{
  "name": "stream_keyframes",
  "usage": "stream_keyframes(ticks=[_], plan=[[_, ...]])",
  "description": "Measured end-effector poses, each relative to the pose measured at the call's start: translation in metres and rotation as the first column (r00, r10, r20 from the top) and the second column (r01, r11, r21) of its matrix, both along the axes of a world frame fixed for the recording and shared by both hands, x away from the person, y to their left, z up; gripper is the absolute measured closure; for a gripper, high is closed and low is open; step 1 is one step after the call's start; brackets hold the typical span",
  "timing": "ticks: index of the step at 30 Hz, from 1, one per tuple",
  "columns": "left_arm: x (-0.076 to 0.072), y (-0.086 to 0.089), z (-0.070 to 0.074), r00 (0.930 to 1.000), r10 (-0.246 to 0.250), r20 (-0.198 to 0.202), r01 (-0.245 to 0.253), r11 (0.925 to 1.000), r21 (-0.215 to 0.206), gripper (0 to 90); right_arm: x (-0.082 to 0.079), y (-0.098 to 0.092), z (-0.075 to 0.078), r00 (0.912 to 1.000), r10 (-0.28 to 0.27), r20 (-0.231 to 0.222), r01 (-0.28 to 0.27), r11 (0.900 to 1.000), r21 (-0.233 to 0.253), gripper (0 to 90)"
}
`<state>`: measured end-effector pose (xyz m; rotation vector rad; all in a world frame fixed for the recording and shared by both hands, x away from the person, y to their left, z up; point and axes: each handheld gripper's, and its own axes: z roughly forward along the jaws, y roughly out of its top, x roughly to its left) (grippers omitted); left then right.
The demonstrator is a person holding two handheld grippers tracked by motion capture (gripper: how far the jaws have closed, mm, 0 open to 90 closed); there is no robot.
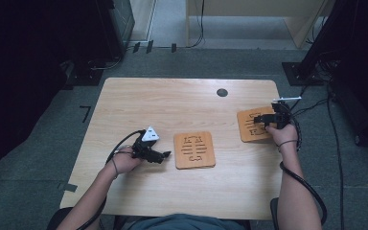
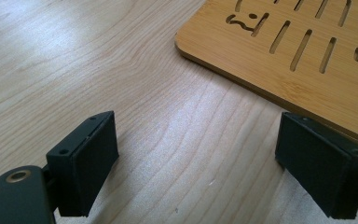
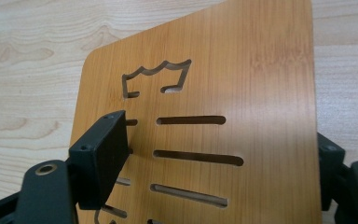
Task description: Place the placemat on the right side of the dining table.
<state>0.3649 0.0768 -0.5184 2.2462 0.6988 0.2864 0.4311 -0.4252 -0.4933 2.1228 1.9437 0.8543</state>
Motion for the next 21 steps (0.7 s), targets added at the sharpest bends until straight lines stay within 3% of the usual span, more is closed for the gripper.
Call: stream_keyframes(ticks=[4, 7, 11, 21], plan=[[0.0, 0.0, 0.0, 1.0, 0.0, 0.0, 0.0, 1.0, 0.0, 12.0, 0.0004, 0.0033, 0.0014, 0.9999, 0.012, 0.003, -0.012, 0.999, -0.034, 21.2], [0.0, -0.0001, 0.0, 1.0, 0.0, 0.0, 0.0, 1.0, 0.0, 12.1, 0.0006, 0.0029, -0.0003, 1.0, 0.008, 0.004, -0.008, 1.0, -0.028, 19.5], [-0.0001, -0.0004, 0.0, 1.0, 0.003, 0.0, -0.003, 1.0, 0.0, 12.0, 0.0005, 0.0046, -0.0034, 0.9992, 0.034, 0.024, -0.032, 0.996, -0.078, 16.3], [0.0, -0.0005, 0.0, 1.0, 0.003, 0.001, -0.003, 1.0, 0.001, 12.0, 0.0001, 0.0045, -0.0037, 0.999, 0.035, 0.028, -0.033, 0.996, -0.08, 16.1]])
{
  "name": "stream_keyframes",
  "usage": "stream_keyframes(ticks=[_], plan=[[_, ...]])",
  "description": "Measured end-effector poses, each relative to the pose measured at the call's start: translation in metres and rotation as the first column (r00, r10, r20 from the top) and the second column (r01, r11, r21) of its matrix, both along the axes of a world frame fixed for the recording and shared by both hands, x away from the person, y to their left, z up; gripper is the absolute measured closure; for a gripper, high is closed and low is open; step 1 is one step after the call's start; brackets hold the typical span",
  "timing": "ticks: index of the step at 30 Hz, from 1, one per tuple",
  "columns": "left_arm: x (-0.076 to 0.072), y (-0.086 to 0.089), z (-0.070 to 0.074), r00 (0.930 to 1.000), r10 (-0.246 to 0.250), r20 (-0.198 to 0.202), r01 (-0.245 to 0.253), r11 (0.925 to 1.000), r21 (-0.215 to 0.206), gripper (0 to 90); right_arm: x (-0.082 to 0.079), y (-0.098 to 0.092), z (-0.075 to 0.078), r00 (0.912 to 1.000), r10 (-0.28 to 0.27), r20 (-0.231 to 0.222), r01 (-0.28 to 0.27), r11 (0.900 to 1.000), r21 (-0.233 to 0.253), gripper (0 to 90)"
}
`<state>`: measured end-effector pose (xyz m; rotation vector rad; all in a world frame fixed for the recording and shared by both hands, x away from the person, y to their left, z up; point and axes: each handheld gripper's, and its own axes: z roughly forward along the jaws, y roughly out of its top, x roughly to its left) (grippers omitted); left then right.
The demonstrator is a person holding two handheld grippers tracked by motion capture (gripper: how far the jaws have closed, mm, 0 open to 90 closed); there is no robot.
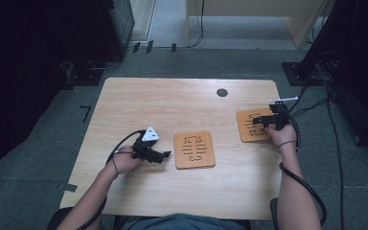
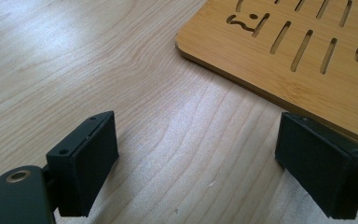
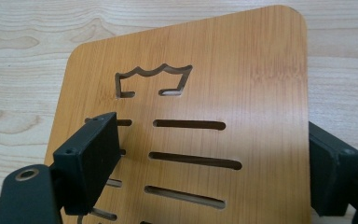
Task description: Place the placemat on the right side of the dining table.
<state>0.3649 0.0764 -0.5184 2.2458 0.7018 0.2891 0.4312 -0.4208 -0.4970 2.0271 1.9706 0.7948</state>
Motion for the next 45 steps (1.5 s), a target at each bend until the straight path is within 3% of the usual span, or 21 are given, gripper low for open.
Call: stream_keyframes(ticks=[14, 17, 20, 32, 45], plan=[[0.0, 0.0, 0.0, 1.0, 0.0, 0.0, 0.0, 1.0, 0.001, 12.1, -0.001, -0.002, 0.001, 0.9999, -0.014, -0.008, 0.014, 1.0, 0.024, 19.5], [0.0, 0.0, 0.0, 1.0, 0.001, 0.0, -0.001, 1.0, 0.0, 12.0, -0.001, -0.002, 0.003, 0.9999, -0.01, -0.004, 0.01, 1.0, -0.006, 19.4], [0.0, 0.0, 0.0, 1.0, 0.001, 0.0, -0.001, 1.0, 0.0, 12.0, -0.002, -0.004, 0.007, 0.9998, -0.014, 0.013, 0.014, 1.0, 0.002, 21.7], [0.0, 0.0, 0.0, 1.0, 0.001, 0.0, -0.001, 1.0, 0.0, 12.0, -0.002, -0.001, 0.007, 0.9999, -0.01, 0.005, 0.01, 1.0, -0.019, 22.3], [0.0, 0.0, 0.0, 1.0, 0.001, -0.001, -0.001, 1.0, 0.0, 12.0, -0.008, 0.011, 0.007, 0.9994, 0.029, 0.021, -0.028, 0.998, -0.054, 22.3]])
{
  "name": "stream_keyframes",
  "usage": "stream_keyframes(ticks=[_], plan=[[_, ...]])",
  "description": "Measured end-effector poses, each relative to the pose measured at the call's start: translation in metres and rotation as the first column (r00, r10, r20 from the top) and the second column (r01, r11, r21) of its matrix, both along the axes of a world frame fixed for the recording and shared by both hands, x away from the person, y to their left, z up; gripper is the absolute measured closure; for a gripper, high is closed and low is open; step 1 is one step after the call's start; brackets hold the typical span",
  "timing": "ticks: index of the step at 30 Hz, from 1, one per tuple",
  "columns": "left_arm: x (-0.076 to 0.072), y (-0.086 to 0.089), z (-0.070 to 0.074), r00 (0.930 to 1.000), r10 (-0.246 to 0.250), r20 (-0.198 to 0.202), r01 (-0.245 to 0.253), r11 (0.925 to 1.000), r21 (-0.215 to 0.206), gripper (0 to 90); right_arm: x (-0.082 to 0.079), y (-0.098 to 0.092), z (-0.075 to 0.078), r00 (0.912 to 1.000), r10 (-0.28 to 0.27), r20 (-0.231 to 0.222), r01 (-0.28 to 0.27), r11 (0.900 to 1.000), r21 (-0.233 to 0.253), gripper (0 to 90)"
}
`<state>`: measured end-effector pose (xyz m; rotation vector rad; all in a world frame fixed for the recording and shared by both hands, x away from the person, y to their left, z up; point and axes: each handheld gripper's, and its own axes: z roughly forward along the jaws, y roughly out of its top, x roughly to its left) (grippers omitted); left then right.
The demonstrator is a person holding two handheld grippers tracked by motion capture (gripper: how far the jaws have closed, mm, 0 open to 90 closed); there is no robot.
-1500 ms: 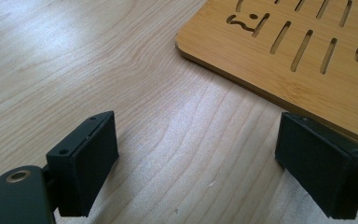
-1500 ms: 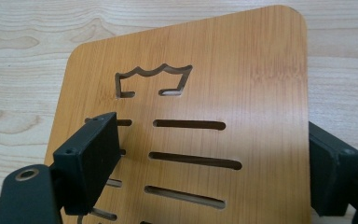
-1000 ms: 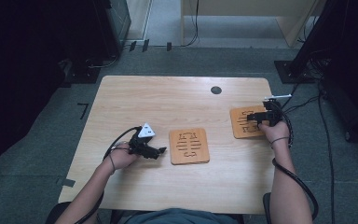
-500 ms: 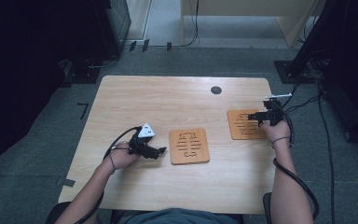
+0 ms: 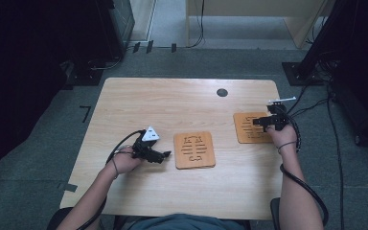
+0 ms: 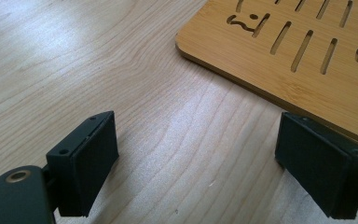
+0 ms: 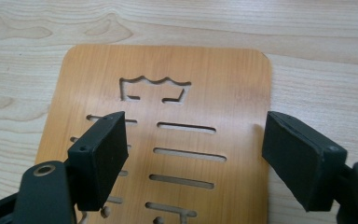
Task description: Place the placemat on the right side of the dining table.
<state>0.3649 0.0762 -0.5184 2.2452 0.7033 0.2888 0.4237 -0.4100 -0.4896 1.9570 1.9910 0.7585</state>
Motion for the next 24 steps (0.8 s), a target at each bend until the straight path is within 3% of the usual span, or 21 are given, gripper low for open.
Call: stream_keyframes(ticks=[24], plan=[[0.0, 0.0, 0.0, 1.0, 0.0, 0.001, 0.0, 1.0, 0.001, 12.1, -0.009, 0.022, 0.002, 0.9972, 0.075, 0.004, -0.074, 0.997, -0.025, 21.5]])
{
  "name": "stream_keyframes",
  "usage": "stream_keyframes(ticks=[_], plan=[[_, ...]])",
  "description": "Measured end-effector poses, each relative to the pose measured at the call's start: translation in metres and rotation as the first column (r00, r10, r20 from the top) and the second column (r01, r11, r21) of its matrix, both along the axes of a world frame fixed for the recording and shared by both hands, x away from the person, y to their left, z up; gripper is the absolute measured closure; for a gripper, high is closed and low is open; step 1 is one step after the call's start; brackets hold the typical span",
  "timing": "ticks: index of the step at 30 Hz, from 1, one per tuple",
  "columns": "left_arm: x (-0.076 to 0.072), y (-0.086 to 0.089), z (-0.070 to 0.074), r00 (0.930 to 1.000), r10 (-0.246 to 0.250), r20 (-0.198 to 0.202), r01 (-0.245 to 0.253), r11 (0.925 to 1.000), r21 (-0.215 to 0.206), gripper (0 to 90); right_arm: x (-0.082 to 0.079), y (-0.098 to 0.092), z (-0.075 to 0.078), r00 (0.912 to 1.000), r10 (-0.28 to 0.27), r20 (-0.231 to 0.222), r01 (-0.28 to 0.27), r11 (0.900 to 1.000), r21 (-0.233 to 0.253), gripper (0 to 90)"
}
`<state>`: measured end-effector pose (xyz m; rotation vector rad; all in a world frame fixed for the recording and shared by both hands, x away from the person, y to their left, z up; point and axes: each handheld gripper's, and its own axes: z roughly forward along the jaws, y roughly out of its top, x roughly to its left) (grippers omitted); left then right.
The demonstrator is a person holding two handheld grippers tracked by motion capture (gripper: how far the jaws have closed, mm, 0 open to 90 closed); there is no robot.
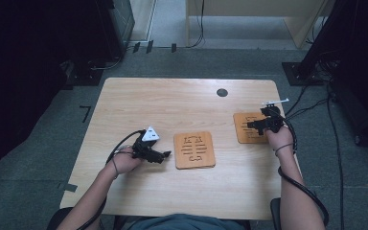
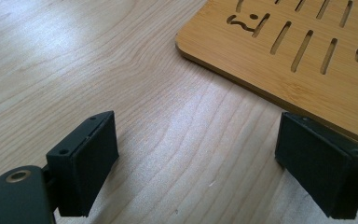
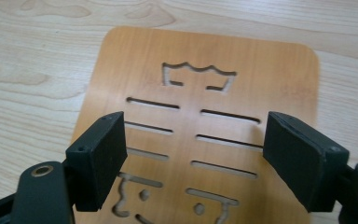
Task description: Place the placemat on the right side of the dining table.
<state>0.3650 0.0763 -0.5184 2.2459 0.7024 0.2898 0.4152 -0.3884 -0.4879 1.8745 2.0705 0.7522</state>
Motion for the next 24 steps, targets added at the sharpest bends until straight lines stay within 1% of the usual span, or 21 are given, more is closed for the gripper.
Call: stream_keyframes(ticks=[5, 9, 17, 21, 24], plan=[[0.0, 0.0, 0.0, 1.0, -0.001, 0.001, 0.001, 1.0, 0.0, 12.1, 0.0, 0.009, 0.0, 0.9995, 0.032, -0.002, -0.032, 0.999, -0.008, 21.5], [0.0, 0.0, 0.0, 1.0, -0.001, 0.0, 0.001, 1.0, 0.0, 12.0, 0.001, 0.015, 0.0, 0.9988, 0.049, -0.003, -0.049, 0.999, 0.001, 21.5], [0.0, 0.0, 0.0, 1.0, 0.0, 0.001, 0.0, 1.0, 0.0, 12.1, 0.0, 0.029, -0.001, 0.9954, 0.096, -0.006, -0.096, 0.995, -0.011, 21.5], [0.0, 0.0, 0.0, 1.0, 0.0, 0.0, 0.0, 1.0, 0.0, 12.1, 0.001, 0.037, -0.002, 0.9936, 0.113, -0.007, -0.112, 0.994, 0.013, 21.6], [0.0, 0.0, 0.0, 1.0, 0.0, 0.0, 0.0, 1.0, 0.0, 12.1, 0.0, 0.045, -0.003, 0.9915, 0.13, -0.008, -0.13, 0.992, 0.005, 21.6]])
